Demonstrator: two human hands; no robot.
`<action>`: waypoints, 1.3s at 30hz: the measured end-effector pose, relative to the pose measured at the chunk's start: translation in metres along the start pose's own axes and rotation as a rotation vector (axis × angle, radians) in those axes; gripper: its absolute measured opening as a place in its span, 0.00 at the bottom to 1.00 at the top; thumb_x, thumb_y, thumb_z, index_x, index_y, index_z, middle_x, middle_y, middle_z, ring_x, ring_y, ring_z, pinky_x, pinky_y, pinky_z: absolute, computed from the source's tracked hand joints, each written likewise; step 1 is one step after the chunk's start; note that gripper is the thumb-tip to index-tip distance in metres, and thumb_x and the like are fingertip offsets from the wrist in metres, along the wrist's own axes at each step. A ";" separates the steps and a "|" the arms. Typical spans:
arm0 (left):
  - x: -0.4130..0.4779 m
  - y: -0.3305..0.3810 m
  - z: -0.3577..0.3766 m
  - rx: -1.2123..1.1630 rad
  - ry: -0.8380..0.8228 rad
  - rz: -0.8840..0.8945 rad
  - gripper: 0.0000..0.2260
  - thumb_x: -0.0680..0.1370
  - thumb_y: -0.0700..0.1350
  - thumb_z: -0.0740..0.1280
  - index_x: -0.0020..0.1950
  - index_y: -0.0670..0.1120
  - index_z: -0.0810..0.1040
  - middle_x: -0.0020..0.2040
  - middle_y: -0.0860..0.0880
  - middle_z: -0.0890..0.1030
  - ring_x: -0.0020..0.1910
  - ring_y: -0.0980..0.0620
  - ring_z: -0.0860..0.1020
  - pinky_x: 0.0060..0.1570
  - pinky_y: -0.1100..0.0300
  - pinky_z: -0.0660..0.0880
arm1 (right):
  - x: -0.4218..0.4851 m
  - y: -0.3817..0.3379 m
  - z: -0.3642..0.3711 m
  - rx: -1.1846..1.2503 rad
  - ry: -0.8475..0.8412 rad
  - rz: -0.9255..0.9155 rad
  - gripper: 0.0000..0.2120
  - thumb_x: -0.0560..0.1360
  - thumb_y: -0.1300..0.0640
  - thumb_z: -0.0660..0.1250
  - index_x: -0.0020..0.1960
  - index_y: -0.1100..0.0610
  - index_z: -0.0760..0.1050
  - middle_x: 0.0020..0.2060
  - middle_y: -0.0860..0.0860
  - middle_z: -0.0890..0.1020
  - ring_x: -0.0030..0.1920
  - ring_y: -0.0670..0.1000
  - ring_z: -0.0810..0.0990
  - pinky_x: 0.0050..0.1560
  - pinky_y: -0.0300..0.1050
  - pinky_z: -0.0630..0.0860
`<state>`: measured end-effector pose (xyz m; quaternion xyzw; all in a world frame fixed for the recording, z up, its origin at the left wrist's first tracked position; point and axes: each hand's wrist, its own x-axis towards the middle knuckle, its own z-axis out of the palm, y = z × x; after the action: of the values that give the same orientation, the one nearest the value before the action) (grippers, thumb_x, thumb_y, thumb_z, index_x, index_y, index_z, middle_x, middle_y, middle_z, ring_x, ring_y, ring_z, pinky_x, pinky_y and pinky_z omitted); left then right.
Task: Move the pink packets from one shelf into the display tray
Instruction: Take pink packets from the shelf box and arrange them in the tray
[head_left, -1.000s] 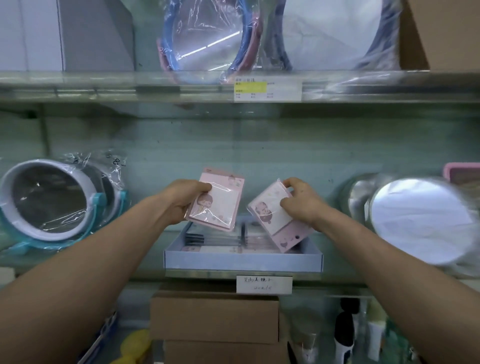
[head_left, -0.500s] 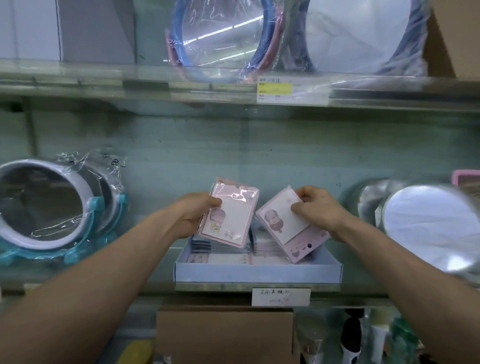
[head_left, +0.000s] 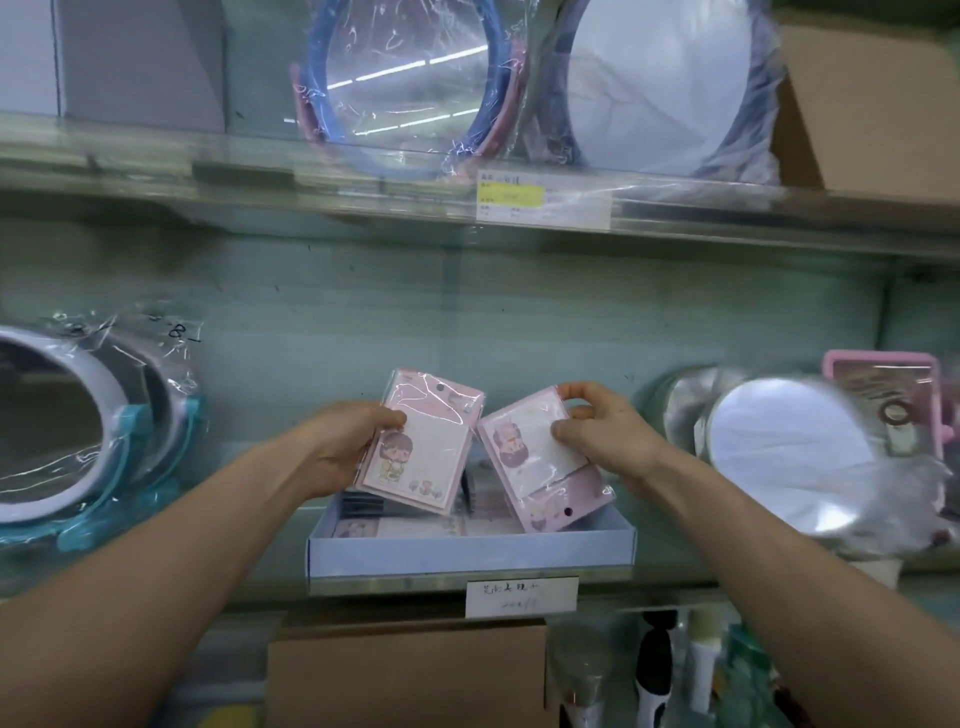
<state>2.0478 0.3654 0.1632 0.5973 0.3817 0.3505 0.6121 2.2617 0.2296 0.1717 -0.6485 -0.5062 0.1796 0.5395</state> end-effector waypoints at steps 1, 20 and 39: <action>-0.002 0.001 0.000 -0.003 0.003 0.004 0.07 0.80 0.38 0.59 0.47 0.40 0.76 0.31 0.44 0.83 0.26 0.48 0.81 0.27 0.55 0.80 | -0.001 -0.002 0.000 0.007 0.009 0.000 0.14 0.75 0.69 0.61 0.58 0.55 0.70 0.40 0.51 0.80 0.35 0.48 0.78 0.30 0.35 0.74; -0.024 0.016 0.001 0.297 0.037 0.057 0.09 0.79 0.34 0.61 0.42 0.44 0.77 0.44 0.43 0.79 0.39 0.48 0.76 0.42 0.57 0.75 | -0.012 -0.008 -0.005 -0.087 0.176 -0.032 0.14 0.79 0.64 0.60 0.63 0.56 0.67 0.46 0.52 0.78 0.34 0.44 0.75 0.28 0.36 0.72; -0.040 0.007 -0.001 0.478 0.288 0.129 0.09 0.76 0.37 0.65 0.51 0.46 0.68 0.35 0.44 0.78 0.28 0.51 0.72 0.27 0.63 0.66 | -0.005 0.001 -0.006 -0.120 0.145 -0.028 0.14 0.78 0.64 0.60 0.63 0.56 0.70 0.51 0.56 0.81 0.41 0.53 0.79 0.32 0.39 0.72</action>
<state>2.0284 0.3313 0.1721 0.6919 0.4975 0.3702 0.3699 2.2649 0.2225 0.1710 -0.6838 -0.4846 0.0938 0.5375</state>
